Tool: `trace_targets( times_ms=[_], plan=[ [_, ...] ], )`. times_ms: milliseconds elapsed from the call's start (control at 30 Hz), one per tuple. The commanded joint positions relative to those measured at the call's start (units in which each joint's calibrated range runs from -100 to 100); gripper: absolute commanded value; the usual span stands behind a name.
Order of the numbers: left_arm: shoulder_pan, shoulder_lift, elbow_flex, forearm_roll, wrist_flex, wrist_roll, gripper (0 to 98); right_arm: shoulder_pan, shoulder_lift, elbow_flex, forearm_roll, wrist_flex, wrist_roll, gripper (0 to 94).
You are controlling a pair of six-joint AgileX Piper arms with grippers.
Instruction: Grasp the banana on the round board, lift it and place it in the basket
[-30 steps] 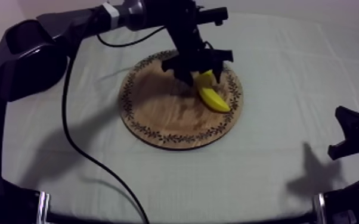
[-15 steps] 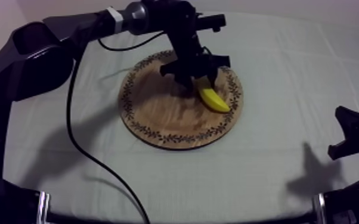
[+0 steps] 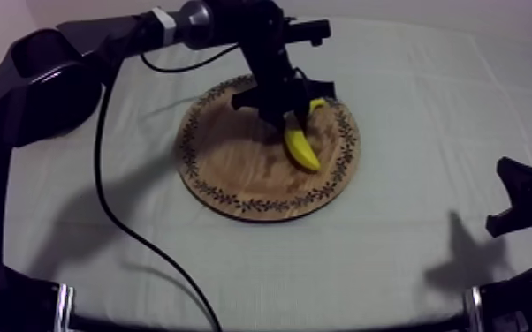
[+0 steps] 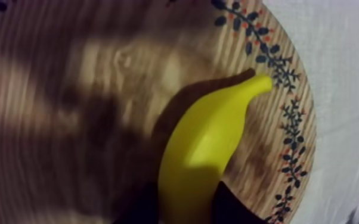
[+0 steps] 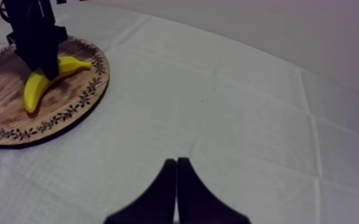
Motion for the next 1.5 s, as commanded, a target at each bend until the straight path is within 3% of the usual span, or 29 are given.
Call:
trace_targets(
  times_ms=[0,467,733,900,1067,1467],
  plan=[
    [-0.41,-1.12,0.51,0.01,-0.10,-0.38,23.5,0.01,0.00,-0.03,-0.01,-0.02,0.02,0.3],
    [-7.09,-18.57,4.40,-1.21,-2.63,-5.52,22.0,0.01,0.00,-0.03,-0.01,-0.02,0.02,0.3],
    [-12.15,-28.63,6.03,-5.63,-0.28,-6.51,23.3,0.01,0.00,-0.03,-0.01,-0.02,0.02,0.3],
    [-16.03,-33.14,6.73,-8.24,0.01,-6.19,35.3,0.01,0.00,-0.03,-0.01,-0.02,0.02,0.3],
    [-19.93,-36.93,8.94,-10.38,-1.63,-6.39,34.2,0.01,0.00,-0.03,-0.01,-0.02,0.02,0.3],
    [-31.28,-38.03,9.11,-12.54,-5.42,-8.47,31.9,0.01,0.00,-0.03,-0.01,-0.02,0.02,0.3]
  ],
)
